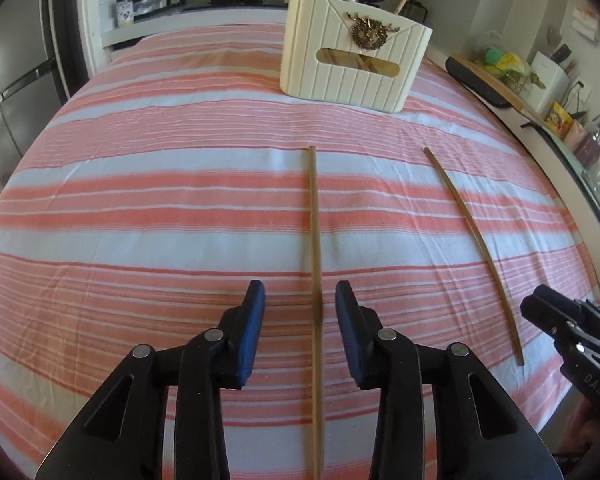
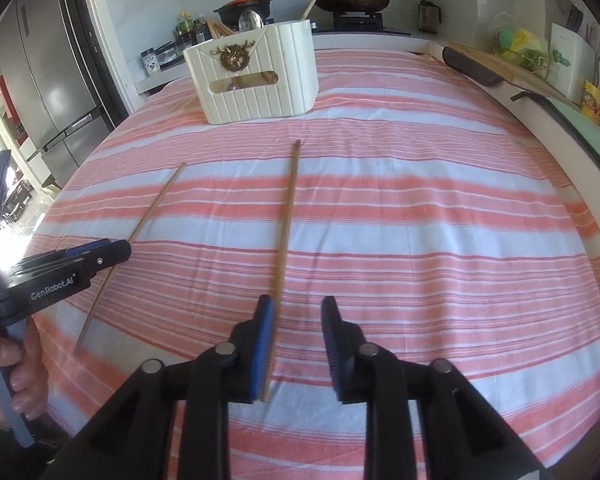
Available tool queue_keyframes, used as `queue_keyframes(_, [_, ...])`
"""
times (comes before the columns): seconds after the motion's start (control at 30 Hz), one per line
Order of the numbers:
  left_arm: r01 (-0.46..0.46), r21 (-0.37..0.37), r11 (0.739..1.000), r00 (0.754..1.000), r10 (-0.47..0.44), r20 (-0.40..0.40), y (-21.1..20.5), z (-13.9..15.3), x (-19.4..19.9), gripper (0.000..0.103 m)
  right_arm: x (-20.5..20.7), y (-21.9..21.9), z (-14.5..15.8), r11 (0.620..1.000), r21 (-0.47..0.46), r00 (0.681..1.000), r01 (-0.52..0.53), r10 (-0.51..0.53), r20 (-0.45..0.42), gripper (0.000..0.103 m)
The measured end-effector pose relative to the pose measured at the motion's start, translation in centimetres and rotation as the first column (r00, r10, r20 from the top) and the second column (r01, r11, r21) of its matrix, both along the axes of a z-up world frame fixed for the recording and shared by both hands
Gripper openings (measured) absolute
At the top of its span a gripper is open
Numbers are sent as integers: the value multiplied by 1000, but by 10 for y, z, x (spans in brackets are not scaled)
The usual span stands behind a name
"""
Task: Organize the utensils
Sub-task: 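Move both open tools back over the two chopsticks on the cloth, then close the left tool on a wooden chopstick while the right tool grasps the other chopstick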
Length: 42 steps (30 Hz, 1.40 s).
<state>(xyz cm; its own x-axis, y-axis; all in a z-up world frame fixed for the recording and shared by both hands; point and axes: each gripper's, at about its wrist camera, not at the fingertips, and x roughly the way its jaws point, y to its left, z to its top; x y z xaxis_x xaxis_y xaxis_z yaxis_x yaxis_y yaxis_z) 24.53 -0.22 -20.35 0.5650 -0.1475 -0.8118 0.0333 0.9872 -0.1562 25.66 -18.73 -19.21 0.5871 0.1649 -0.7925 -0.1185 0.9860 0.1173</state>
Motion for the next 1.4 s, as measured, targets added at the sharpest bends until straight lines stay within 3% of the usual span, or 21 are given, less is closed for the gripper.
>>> queue_keyframes(0.03, [-4, -6, 1000, 1000, 4, -4, 1, 0, -1, 39, -1, -3, 2, 1000, -6, 1000, 12, -11, 14, 41])
queue_keyframes(0.23, [-20, -21, 1000, 1000, 20, 11, 7, 9, -5, 48, -4, -8, 11, 999, -22, 998, 39, -38, 59, 49])
queue_keyframes(0.47, [-30, -27, 999, 999, 31, 32, 13, 15, -12, 52, -12, -4, 10, 998, -44, 997, 42, -39, 63, 50])
queue_keyframes(0.73, [-40, -186, 982, 999, 38, -15, 48, 20, -1, 55, -4, -18, 22, 999, -15, 997, 46, -45, 57, 50])
queue_keyframes(0.87, [33, -200, 979, 998, -42, -43, 42, 26, 18, 55, 17, -24, 31, 1000, 6, 1000, 6, -6, 16, 50])
queue_keyframes(0.97, [82, -124, 989, 996, -87, -35, 26, 31, 32, 56, 39, -20, 32, 998, 49, 998, -40, 42, -46, 50])
queue_keyframes(1.07, [88, -24, 996, 996, -88, -16, 12, 36, 44, 57, 57, -9, 30, 997, 32, 994, -75, 77, -77, 50])
queue_keyframes(1.4, [71, 98, 993, 997, -73, 15, 4, 40, 53, 57, 81, 12, 29, 993, -40, 992, -114, 111, -64, 50])
